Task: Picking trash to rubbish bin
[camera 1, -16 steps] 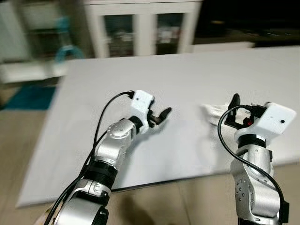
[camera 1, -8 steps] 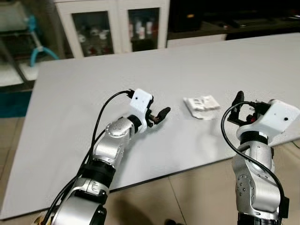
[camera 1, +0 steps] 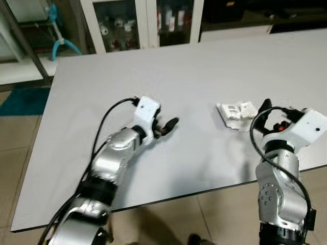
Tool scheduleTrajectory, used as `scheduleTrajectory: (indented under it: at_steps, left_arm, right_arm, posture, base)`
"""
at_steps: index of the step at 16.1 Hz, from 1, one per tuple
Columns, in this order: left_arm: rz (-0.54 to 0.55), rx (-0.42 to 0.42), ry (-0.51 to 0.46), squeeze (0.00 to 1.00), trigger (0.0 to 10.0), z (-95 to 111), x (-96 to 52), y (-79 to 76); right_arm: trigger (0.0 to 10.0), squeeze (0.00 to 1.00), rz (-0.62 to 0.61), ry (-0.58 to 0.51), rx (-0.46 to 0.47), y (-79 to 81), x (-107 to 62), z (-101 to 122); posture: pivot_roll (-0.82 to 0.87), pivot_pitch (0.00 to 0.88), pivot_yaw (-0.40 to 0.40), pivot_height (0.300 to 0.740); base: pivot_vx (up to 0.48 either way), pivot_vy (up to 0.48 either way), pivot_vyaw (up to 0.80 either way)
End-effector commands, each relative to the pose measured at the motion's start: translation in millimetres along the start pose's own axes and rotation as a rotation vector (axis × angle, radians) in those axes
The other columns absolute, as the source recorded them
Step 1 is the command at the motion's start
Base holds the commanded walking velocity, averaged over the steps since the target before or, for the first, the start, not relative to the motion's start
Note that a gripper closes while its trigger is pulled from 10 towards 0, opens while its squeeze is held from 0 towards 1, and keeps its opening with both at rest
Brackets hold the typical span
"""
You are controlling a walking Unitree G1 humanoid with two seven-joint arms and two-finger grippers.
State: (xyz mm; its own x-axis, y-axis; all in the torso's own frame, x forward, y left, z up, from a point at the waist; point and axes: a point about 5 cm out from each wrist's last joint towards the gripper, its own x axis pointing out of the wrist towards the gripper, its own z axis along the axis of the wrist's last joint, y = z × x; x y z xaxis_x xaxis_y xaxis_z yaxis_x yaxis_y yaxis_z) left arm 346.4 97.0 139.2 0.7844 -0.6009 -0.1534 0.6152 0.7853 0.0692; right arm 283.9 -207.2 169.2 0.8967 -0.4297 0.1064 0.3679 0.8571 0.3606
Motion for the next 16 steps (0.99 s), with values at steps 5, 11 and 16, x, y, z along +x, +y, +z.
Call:
scheduleTrajectory:
  at_steps: [5,11,16]
  left_arm:
    - [-0.013,0.045,0.048,0.0,10.0,0,-12.4,7.6]
    - [0.019,0.06,0.047,0.0,10.0,7,-15.7,17.4]
    - [0.017,0.051,0.05,0.0,10.0,5,-17.2,14.0]
  right_arm:
    - [10.0,0.0,-0.021,0.088,0.105,-7.3,6.1,-20]
    - [10.0,0.0,0.048,0.139,0.125,4.6,8.1,-36]
    - [10.0,0.0,0.135,0.13,0.18,20.4,8.5,-37]
  posture:
    - [0.24,0.232,0.082,0.74]
    - [0.26,0.243,0.081,0.74]
    - [0.27,0.238,0.075,0.74]
  base:
    - [0.0,0.0,0.0]
    - [0.0,0.0,0.0]
    - [0.0,0.0,0.0]
